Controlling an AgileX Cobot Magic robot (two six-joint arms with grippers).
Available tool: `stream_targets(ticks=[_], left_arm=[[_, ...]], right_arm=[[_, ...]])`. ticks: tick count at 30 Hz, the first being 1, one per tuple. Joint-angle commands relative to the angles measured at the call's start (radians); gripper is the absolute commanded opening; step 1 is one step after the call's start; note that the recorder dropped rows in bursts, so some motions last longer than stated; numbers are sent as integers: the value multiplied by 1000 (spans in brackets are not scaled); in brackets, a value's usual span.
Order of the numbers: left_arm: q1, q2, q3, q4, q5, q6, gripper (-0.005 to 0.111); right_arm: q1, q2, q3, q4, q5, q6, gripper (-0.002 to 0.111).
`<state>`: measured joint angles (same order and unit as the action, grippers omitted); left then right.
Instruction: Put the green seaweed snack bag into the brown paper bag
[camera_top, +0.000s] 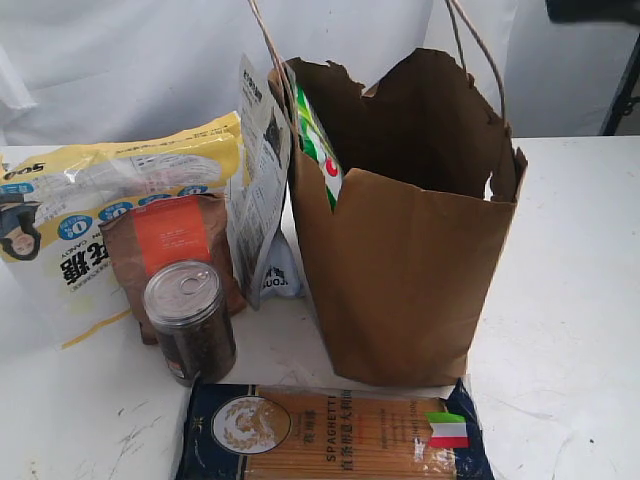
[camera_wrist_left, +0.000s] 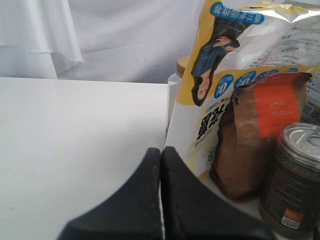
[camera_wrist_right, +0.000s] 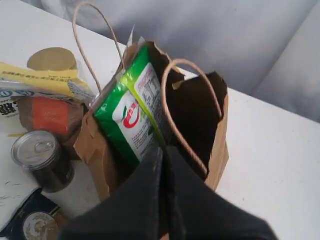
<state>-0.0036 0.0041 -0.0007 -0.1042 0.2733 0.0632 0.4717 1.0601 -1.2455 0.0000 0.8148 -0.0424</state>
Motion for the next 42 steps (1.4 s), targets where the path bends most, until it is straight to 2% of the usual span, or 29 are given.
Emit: stream_targets(ticks=[1,5,8,9,11,14,16,19,23,26,33,42], left_arm=[[-2,-4,1,-12,-8,-2,0],[-2,-4,1,-12,-8,-2,0],[-2,-4,1,-12,-8,-2,0],[-2,-4,1,-12,-8,-2,0],[-2,-4,1,-12,-8,-2,0],[-2,-4,1,-12,-8,-2,0],[-2,-4,1,-12,-8,-2,0],[-2,-4,1,-12,-8,-2,0],[-2,-4,1,-12,-8,-2,0],[-2,-4,1,-12,-8,-2,0],[-2,-4,1,-12,-8,-2,0],[-2,-4,1,-12,-8,-2,0]], right_arm=[[-6,-139,240,0,-88,86,0],[-6,-179,367,-159,-152,277,0],[-30,-250,530,-306,-384,329,0],[-63,-299,603,-312,-485,327,0],[-215,-472,809,-299,-753,327,0],[-336,-631,984,-299,-856,328,0],[-403,-782,1106,-299,-856,330,0],[-417,-904,1184,-299,-824,330,0],[-417,-1010,1226,-284,-688,330,0],[-417,-1015,1244,-232,-638,300,0],[-475,-1015,1246,12,-524,50,0],[-511,-1035,1246,7,-502,42,0]])
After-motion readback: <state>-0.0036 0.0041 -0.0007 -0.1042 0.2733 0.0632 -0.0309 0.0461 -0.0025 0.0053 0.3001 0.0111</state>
